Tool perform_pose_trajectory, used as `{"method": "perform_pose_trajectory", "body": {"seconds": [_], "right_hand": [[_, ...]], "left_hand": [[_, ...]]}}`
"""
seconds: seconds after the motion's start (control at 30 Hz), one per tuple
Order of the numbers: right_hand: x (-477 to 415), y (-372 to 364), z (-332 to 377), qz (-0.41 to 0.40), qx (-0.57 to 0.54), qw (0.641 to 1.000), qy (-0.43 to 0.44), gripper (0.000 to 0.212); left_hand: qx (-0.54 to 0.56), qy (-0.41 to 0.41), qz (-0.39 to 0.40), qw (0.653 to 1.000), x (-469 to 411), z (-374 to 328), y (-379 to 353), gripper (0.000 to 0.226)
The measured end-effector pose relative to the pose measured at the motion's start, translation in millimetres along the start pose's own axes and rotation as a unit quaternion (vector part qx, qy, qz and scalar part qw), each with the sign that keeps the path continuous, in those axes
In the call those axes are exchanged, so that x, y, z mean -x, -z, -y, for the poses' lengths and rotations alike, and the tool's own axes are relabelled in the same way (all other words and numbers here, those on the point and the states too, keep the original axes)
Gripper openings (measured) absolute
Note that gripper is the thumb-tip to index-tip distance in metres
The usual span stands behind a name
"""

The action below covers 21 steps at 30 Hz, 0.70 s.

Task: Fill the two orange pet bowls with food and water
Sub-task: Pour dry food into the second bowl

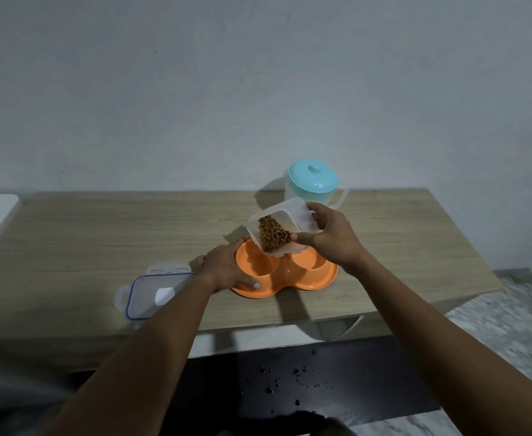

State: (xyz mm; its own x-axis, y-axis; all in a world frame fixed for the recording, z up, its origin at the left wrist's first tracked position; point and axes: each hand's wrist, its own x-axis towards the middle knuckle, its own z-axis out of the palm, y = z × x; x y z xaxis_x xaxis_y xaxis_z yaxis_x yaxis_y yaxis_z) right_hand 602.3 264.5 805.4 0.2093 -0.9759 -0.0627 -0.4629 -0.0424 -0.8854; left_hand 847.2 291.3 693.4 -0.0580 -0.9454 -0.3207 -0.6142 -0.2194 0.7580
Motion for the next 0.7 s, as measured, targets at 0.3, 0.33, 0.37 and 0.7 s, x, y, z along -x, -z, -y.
{"method": "perform_pose_trajectory", "body": {"seconds": [0.3,0.33,0.37,0.7], "right_hand": [[-1.8,-1.9,-1.2,0.003,-0.019,1.0,-0.006,0.093],[-2.1,-1.6,-0.6,0.001,-0.021,1.0,-0.007,0.091],[-3.3,-0.9,-1.2,0.001,-0.018,1.0,-0.008,0.088],[-10.3,2.8,-9.6,0.012,-0.033,0.999,-0.018,0.073]], "left_hand": [[0.002,0.007,-0.003,1.0,3.5,-2.7,-0.4,0.127],[0.005,0.008,-0.002,1.0,1.7,-0.5,-1.1,0.128],[0.006,0.008,-0.002,1.0,-1.2,3.1,-2.2,0.129],[0.013,0.005,0.003,1.0,-1.8,5.7,-1.8,0.133]]}}
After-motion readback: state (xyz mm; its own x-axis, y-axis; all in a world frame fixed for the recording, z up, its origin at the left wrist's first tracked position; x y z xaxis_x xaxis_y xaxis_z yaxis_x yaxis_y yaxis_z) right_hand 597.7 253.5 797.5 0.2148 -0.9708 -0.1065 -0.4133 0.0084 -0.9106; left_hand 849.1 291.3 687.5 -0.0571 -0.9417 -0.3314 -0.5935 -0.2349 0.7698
